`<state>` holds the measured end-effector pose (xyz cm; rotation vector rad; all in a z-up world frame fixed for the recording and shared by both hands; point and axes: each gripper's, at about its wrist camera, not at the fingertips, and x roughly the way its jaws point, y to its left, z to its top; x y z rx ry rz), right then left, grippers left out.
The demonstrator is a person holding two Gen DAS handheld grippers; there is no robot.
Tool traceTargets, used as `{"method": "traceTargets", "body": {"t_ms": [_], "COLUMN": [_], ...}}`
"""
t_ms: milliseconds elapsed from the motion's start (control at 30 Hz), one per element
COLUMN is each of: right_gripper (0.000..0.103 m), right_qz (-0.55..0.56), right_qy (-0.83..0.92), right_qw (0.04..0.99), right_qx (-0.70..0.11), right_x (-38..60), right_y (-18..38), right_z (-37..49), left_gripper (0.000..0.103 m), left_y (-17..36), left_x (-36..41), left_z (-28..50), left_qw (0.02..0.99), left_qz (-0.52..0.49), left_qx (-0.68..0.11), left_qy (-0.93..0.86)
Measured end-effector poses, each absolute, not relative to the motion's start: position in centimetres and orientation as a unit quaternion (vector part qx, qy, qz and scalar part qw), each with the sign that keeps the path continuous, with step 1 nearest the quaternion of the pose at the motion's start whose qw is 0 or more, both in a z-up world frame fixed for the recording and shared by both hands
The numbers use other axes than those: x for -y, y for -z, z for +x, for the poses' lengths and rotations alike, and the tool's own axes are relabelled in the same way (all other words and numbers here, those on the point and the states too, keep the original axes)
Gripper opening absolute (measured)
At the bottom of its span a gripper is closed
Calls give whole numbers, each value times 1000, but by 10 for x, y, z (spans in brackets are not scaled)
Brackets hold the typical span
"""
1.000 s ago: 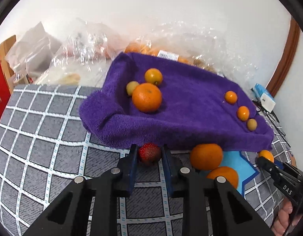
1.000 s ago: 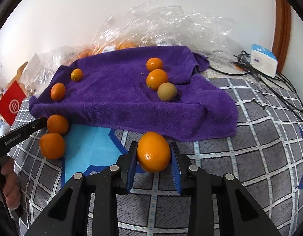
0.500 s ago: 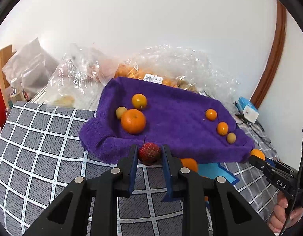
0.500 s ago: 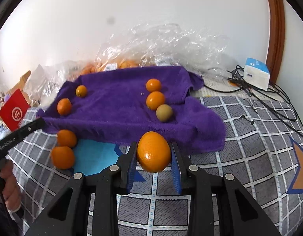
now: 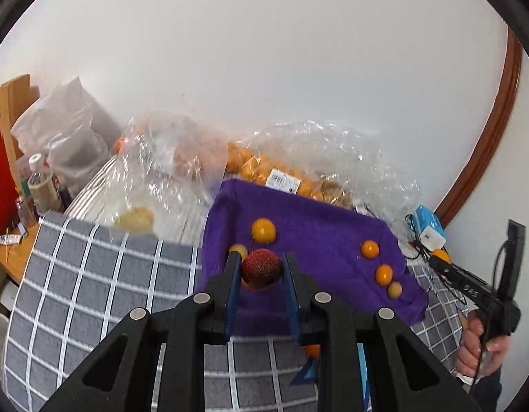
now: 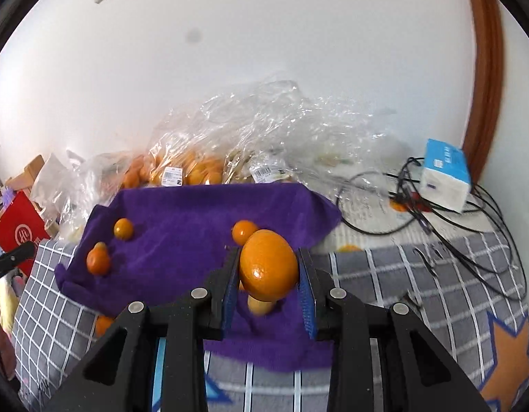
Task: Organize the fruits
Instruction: 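Carry the orange and red fruit over the purple towel with both grippers, then open the right gripper onto the towel while the left gripper releases the red fruit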
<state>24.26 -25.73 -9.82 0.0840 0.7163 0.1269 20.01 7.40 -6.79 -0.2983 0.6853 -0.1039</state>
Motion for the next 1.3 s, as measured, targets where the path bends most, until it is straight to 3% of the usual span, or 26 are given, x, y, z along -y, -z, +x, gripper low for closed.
{"method": "traceTargets", "body": {"t_ms": [300, 800, 1133, 1300], "right_gripper": [32, 32, 57, 57], "right_qz": [46, 17, 4, 18], "right_qy": [-69, -51, -65, -56], "right_qw": [911, 909, 907, 910], "right_qx": [-405, -413, -416, -411], "right_x": [255, 240, 235, 237], "right_y": [136, 161, 157, 152], "right_z": [309, 321, 316, 314], "left_gripper": [23, 23, 23, 23], "left_y": [78, 131, 143, 148], "left_x": [-51, 14, 23, 22], "left_z": [250, 311, 314, 317], "left_qw": [917, 896, 893, 892], "left_qz": [-138, -53, -4, -7], "left_qx": [-367, -439, -449, -452], "left_qy": [74, 31, 21, 27]}}
